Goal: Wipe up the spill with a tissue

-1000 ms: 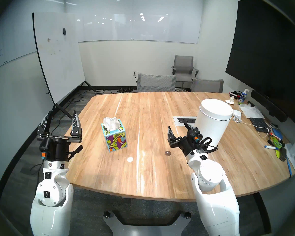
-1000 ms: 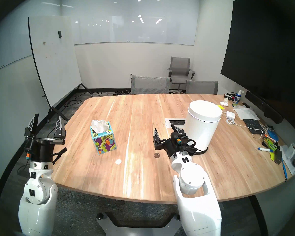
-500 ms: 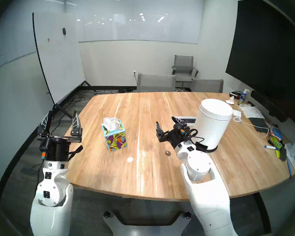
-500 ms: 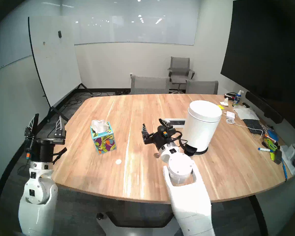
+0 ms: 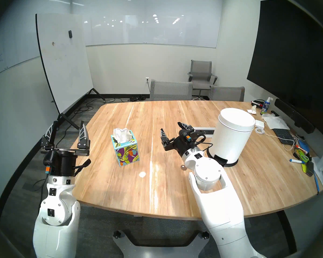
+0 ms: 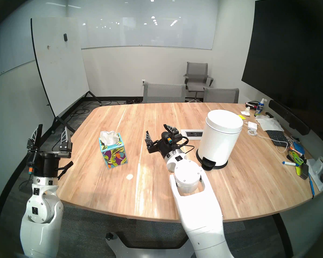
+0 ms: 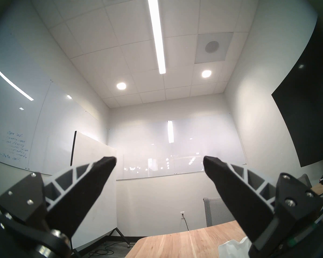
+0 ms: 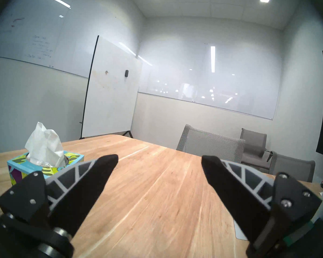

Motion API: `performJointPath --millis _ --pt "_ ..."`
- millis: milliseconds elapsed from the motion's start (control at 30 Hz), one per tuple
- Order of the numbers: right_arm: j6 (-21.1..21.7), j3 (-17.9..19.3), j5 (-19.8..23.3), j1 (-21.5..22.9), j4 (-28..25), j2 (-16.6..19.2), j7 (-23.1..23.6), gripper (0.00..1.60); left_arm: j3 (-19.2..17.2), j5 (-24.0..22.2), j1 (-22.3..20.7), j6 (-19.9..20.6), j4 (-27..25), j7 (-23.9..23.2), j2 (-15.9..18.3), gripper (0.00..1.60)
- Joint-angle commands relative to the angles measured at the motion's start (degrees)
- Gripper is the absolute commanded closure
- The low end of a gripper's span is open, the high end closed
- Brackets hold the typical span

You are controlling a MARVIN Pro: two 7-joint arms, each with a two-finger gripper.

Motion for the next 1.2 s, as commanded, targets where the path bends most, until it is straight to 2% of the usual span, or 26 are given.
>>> performJointPath --millis 0,300,633,933,1167 --pt "1.14 -2.89 -0.18 5.1 1.69 -1.49 0.18 0.0 -0.16 -0.07 0.11 -0.51 -0.92 -0.06 0.02 0.0" --pt "1.69 -5.36 -0.87 7.58 4.64 -2.36 0.01 0.0 -0.17 -0.1 0.1 -0.51 -0.92 -0.11 0.01 0.0" --pt "1.64 -8.72 -0.95 7.07 3.01 -2.1 -0.04 0.0 -0.19 -0.12 0.11 -0.52 -0.93 -0.15 -0.01 0.0" --pt "1.72 -10.35 -1.91 6.86 1.72 -1.54 1.75 0.0 -0.21 -0.14 0.13 -0.54 -0.95 -0.19 -0.03 0.0" --pt "1.71 -10.73 -2.09 9.86 5.46 -2.49 3.42 0.0 -0.22 -0.14 0.13 -0.54 -0.95 -0.21 -0.05 0.0"
